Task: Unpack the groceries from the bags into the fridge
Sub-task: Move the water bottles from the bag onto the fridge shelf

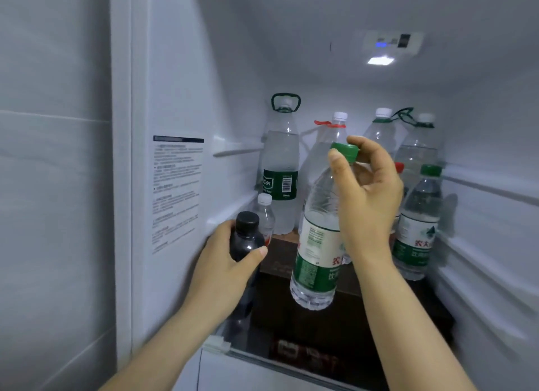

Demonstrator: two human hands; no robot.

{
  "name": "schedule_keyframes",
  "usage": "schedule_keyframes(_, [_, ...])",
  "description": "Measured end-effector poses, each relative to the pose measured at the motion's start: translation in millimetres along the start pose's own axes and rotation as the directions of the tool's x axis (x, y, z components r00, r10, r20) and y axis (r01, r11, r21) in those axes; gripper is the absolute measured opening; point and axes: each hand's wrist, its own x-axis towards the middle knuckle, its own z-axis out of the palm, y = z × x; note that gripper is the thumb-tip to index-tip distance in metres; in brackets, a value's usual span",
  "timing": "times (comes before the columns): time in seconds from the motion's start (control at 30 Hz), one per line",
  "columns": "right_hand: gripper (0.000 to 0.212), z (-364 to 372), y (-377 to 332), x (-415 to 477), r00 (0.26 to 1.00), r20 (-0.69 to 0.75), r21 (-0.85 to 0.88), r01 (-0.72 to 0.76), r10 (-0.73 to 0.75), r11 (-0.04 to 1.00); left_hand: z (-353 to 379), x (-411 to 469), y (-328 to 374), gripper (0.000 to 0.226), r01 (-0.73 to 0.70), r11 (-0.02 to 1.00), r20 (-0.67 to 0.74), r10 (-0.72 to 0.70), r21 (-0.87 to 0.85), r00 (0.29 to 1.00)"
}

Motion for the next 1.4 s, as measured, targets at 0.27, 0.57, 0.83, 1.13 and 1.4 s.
schedule_keyframes(0.27, [0.026, 10, 25, 17, 1.0, 0.006, -0.052, 0.008, -0.008, 0.999, 14, 3, -23, 0.037, -0.067, 0.983, 0.029, 0.063, 0.169, 0.998])
schedule_keyframes(0.57, [0.026, 16, 51, 23, 1.0, -0.001, -0.082, -0.006, 0.006, 0.997, 27, -11, -54, 0.041, 0.0, 0.988, 0.118, -0.019, 0.152, 0.993])
schedule_keyframes(0.83, [0.029, 18, 71, 26, 1.0, -0.012, -0.125, -0.022, 0.021, 0.992, 29, -9, -63, 0.041, 0.057, 0.991, 0.064, -0.065, 0.12, 0.996])
schedule_keyframes(1.13, [0.03, 18, 81, 29, 0.999, -0.026, -0.105, -0.026, 0.024, 0.994, 18, -30, -65, 0.088, 0.053, 0.952, 0.06, -0.075, 0.3, 0.995])
schedule_keyframes(1.4, [0.028, 19, 82, 28, 0.999, -0.035, -0.089, -0.025, 0.022, 0.996, 6, -49, -61, 0.023, -0.138, 0.907, 0.134, 0.092, 0.399, 0.987])
